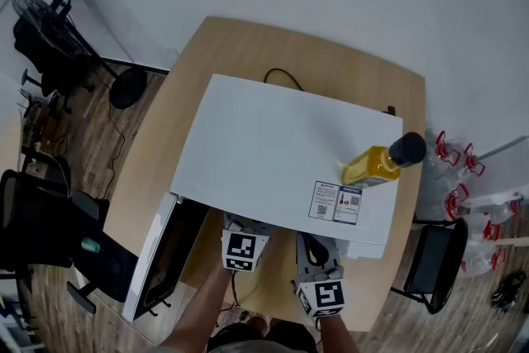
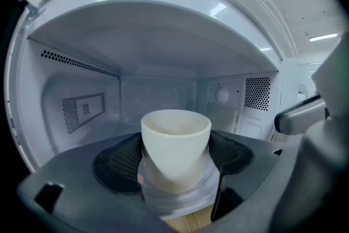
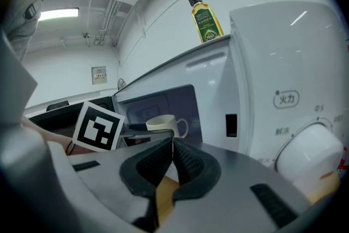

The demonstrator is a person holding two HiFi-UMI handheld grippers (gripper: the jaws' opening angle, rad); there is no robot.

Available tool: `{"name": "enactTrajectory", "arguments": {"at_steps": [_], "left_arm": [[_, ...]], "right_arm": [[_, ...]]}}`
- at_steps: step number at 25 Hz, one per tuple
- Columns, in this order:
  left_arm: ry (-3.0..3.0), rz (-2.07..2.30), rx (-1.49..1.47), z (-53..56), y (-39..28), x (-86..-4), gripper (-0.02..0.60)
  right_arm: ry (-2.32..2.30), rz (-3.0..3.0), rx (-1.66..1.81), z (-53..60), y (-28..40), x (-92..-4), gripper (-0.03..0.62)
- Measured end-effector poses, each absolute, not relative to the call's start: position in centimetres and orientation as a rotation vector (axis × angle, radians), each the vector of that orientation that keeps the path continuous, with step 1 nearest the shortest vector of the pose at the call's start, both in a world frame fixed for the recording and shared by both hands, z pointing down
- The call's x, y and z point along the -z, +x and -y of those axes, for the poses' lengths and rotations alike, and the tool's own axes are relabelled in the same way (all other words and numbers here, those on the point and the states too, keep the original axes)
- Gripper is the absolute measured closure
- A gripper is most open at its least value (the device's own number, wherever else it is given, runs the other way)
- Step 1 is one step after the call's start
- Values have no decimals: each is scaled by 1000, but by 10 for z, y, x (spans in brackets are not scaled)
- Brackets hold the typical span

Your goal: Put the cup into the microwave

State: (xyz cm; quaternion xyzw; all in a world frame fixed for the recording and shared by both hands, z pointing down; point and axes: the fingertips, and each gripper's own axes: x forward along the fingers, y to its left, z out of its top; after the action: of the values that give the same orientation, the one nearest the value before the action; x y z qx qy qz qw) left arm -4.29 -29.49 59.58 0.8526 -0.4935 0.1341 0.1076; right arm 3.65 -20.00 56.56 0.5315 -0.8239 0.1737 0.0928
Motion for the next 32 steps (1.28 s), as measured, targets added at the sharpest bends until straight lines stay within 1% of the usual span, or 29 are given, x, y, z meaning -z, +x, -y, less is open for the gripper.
{"name": "enactTrajectory", "arguments": {"at_steps": [17, 32], "left_arm": [[2545, 1443, -402, 282, -45, -577, 193], [2568, 1472, -400, 224, -59, -534, 196]], "right_arm": [[1602, 2445, -502, 192, 37, -557, 576], [1637, 2481, -379, 167, 39, -513, 576]]}}
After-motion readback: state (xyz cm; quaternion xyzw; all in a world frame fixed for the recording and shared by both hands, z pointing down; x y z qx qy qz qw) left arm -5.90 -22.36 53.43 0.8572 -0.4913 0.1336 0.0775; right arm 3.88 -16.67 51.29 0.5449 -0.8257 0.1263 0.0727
